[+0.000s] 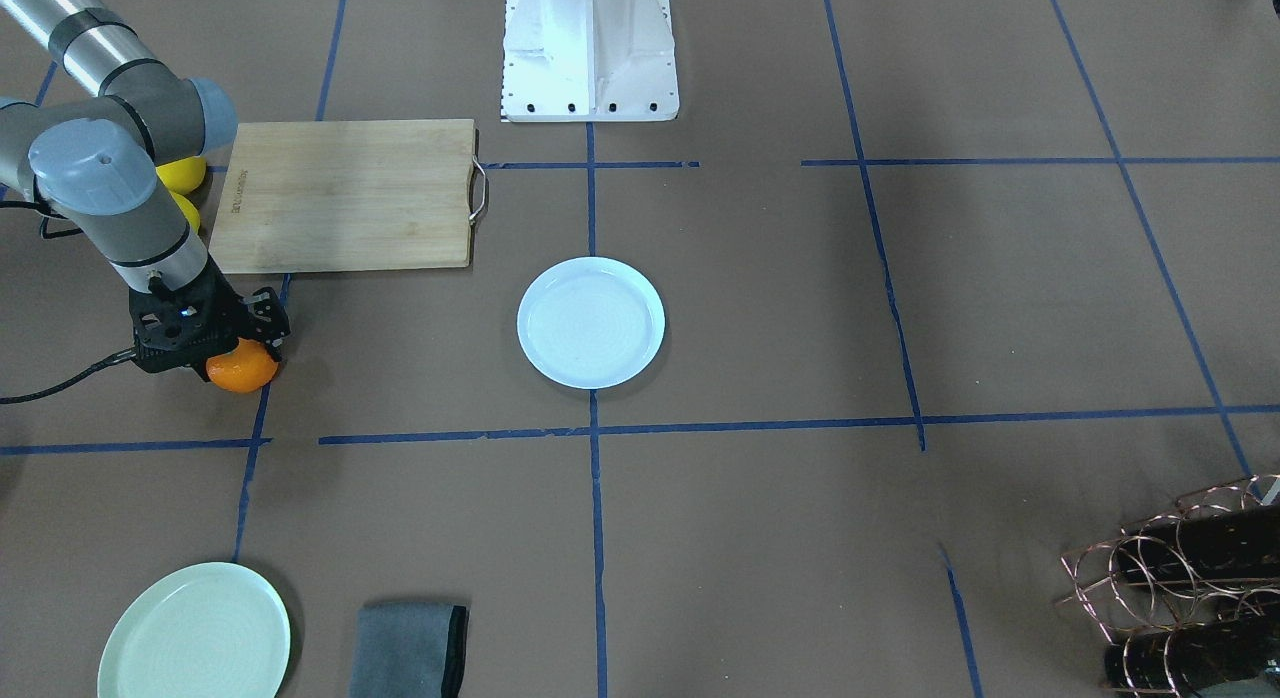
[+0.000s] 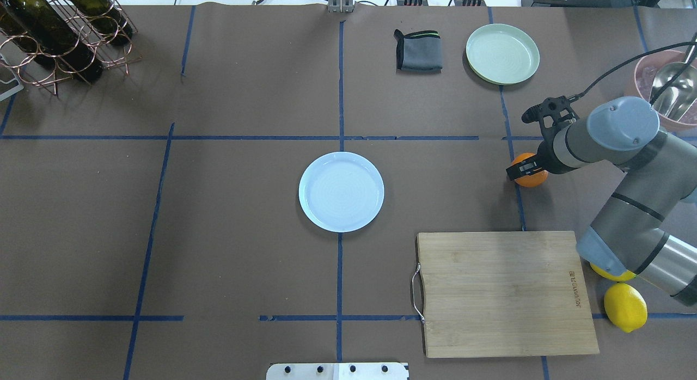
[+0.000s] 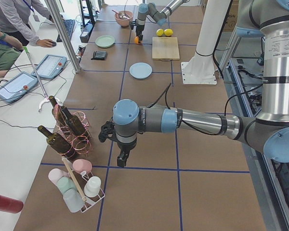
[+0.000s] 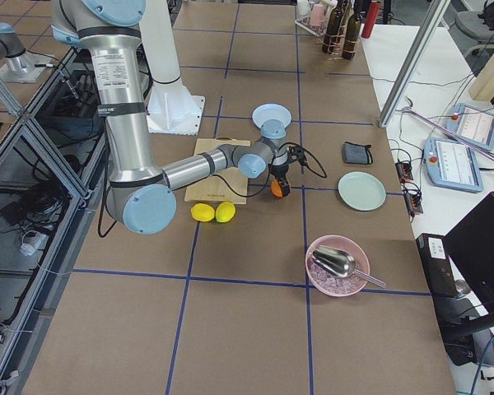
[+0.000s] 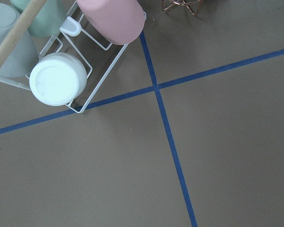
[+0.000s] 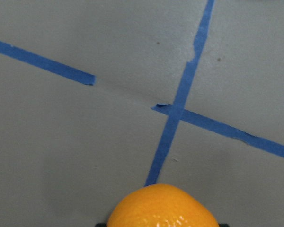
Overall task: Pick orange to plate
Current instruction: 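Close the right gripper around the orange, then carry the orange with the right gripper over the white plate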
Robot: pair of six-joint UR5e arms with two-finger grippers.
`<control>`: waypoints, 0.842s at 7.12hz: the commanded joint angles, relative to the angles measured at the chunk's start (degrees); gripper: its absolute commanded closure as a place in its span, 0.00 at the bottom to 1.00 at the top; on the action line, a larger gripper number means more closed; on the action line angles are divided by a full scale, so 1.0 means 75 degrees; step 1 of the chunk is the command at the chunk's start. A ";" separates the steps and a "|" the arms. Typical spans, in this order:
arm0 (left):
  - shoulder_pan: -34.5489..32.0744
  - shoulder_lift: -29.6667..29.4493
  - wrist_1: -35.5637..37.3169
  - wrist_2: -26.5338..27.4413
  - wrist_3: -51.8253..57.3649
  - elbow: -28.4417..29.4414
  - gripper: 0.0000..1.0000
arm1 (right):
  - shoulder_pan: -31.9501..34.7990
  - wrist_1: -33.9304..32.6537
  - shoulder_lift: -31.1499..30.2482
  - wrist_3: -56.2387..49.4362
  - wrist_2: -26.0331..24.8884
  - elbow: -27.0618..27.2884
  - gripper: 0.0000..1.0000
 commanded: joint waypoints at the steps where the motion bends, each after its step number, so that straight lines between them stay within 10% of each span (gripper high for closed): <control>1: -0.0012 0.0022 0.0000 0.0000 0.0000 -0.0054 0.00 | -0.0068 -0.0407 0.0457 0.0559 0.0104 0.0548 1.00; 4: -0.0012 0.0034 0.0023 0.0000 -0.0012 -0.0125 0.00 | -0.1646 -0.3495 0.3532 0.3239 -0.1550 0.0285 1.00; 6: -0.0012 0.0022 0.0035 0.0000 -0.0012 -0.0148 0.00 | -0.2117 -0.3668 0.5001 0.3856 -0.1827 -0.1152 1.00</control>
